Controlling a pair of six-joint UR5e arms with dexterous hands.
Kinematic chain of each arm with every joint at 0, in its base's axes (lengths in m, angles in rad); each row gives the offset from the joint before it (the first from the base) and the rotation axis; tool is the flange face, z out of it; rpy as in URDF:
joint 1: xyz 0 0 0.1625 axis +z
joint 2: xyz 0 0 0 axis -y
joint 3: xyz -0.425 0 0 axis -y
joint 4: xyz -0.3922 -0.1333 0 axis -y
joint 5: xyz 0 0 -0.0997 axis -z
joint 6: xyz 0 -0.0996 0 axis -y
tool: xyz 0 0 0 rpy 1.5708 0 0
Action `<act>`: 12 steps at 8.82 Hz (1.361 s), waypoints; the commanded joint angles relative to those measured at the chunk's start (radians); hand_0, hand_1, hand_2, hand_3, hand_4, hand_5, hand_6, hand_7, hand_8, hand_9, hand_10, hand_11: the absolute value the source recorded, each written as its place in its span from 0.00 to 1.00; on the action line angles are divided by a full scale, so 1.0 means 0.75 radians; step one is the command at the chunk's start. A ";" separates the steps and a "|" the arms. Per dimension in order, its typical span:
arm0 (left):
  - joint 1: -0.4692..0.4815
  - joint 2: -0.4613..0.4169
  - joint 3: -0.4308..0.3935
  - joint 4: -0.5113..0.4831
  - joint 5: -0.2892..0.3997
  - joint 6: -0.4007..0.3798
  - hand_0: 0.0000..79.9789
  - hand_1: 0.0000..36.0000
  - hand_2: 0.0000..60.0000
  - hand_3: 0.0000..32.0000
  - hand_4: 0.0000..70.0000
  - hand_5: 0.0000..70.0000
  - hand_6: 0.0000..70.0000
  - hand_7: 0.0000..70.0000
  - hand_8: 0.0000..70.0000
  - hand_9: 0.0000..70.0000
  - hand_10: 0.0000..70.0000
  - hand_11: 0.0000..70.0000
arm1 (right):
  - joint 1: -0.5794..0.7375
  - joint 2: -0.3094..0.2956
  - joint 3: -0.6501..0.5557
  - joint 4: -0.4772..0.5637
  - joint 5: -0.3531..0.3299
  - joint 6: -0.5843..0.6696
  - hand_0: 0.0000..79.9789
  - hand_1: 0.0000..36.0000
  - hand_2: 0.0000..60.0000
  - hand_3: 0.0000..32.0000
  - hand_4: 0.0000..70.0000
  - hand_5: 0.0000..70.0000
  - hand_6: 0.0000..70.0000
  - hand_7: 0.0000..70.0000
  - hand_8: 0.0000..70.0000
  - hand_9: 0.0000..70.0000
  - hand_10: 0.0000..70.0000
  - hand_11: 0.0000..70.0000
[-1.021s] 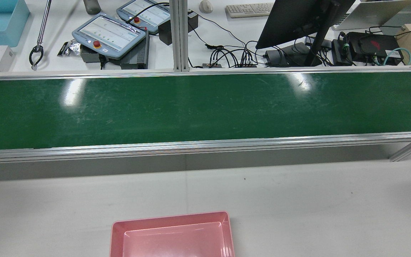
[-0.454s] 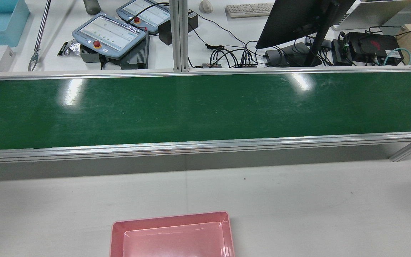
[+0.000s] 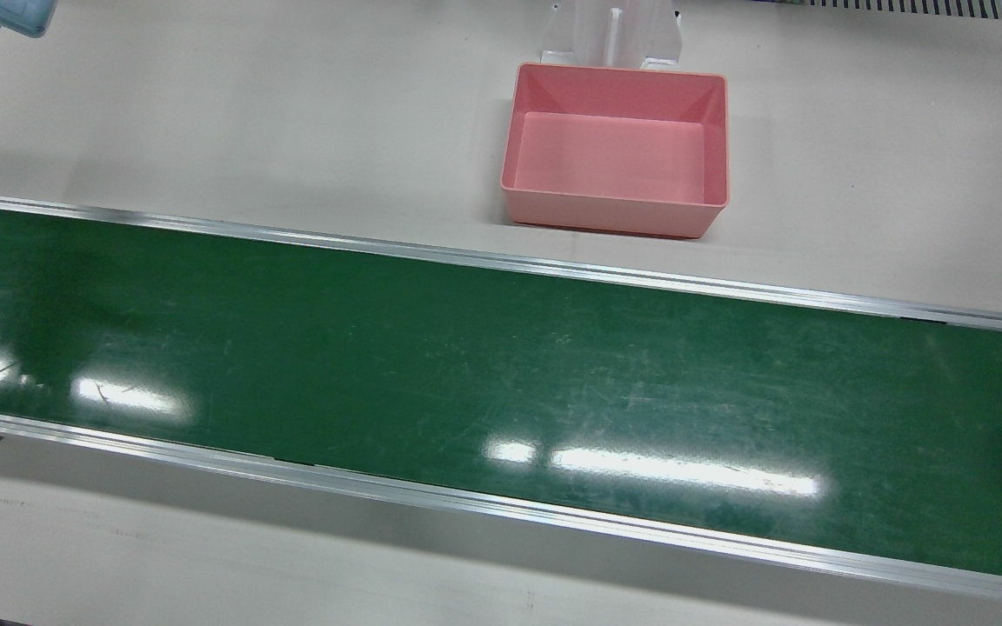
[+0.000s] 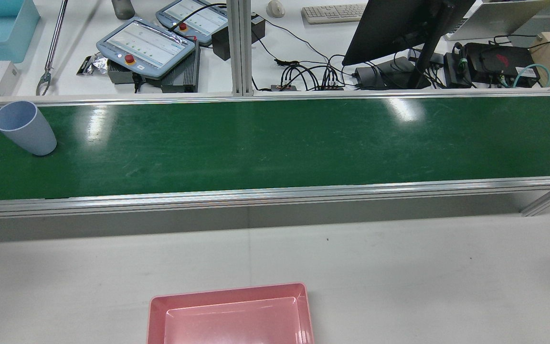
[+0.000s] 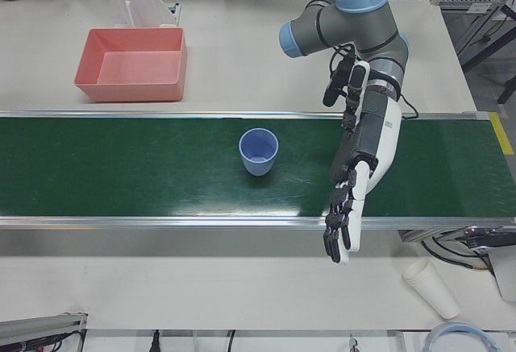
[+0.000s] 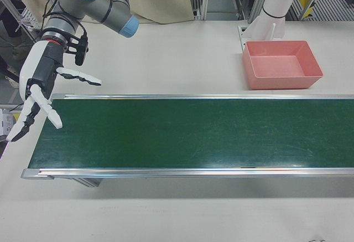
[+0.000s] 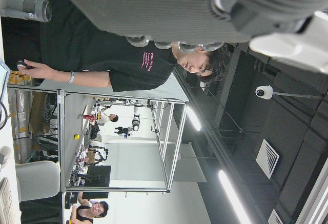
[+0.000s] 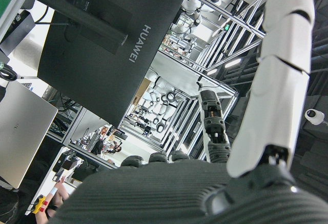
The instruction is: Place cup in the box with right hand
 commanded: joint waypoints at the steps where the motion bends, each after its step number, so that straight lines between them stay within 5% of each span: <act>1: 0.000 -0.002 -0.001 0.000 0.000 0.002 0.00 0.00 0.00 0.00 0.00 0.00 0.00 0.00 0.00 0.00 0.00 0.00 | -0.032 -0.142 0.006 0.151 -0.017 0.205 0.68 0.53 0.07 0.00 0.14 0.08 0.02 0.00 0.00 0.00 0.00 0.00; 2: 0.000 -0.002 -0.001 0.000 0.000 0.002 0.00 0.00 0.00 0.00 0.00 0.00 0.00 0.00 0.00 0.00 0.00 0.00 | -0.069 -0.205 -0.005 0.174 -0.017 0.206 0.66 0.52 0.12 0.00 0.10 0.07 0.01 0.00 0.00 0.00 0.00 0.00; 3: 0.000 -0.002 0.001 0.000 0.000 0.000 0.00 0.00 0.00 0.00 0.00 0.00 0.00 0.00 0.00 0.00 0.00 0.00 | -0.120 -0.202 -0.023 0.178 -0.017 0.206 0.66 0.43 0.00 0.00 0.10 0.07 0.00 0.00 0.00 0.00 0.00 0.00; 5: 0.000 -0.002 0.001 0.000 0.002 0.000 0.00 0.00 0.00 0.00 0.00 0.00 0.00 0.00 0.00 0.00 0.00 0.00 | -0.147 -0.102 -0.029 0.174 -0.011 0.206 0.63 0.47 0.14 0.00 0.09 0.07 0.01 0.00 0.00 0.00 0.00 0.00; 11: 0.000 -0.006 -0.007 0.004 0.002 0.000 0.00 0.00 0.00 0.00 0.00 0.00 0.00 0.00 0.00 0.00 0.00 0.00 | -0.163 -0.077 -0.023 0.178 0.019 0.129 0.63 0.46 0.14 0.00 0.09 0.07 0.01 0.00 0.00 0.00 0.00 0.00; 12: 0.002 -0.002 0.001 0.006 0.002 0.002 0.00 0.00 0.00 0.00 0.00 0.00 0.00 0.00 0.00 0.00 0.00 0.00 | -0.190 -0.061 -0.029 0.174 0.024 0.124 0.61 0.53 0.32 0.00 0.06 0.07 0.01 0.00 0.00 0.00 0.00 0.00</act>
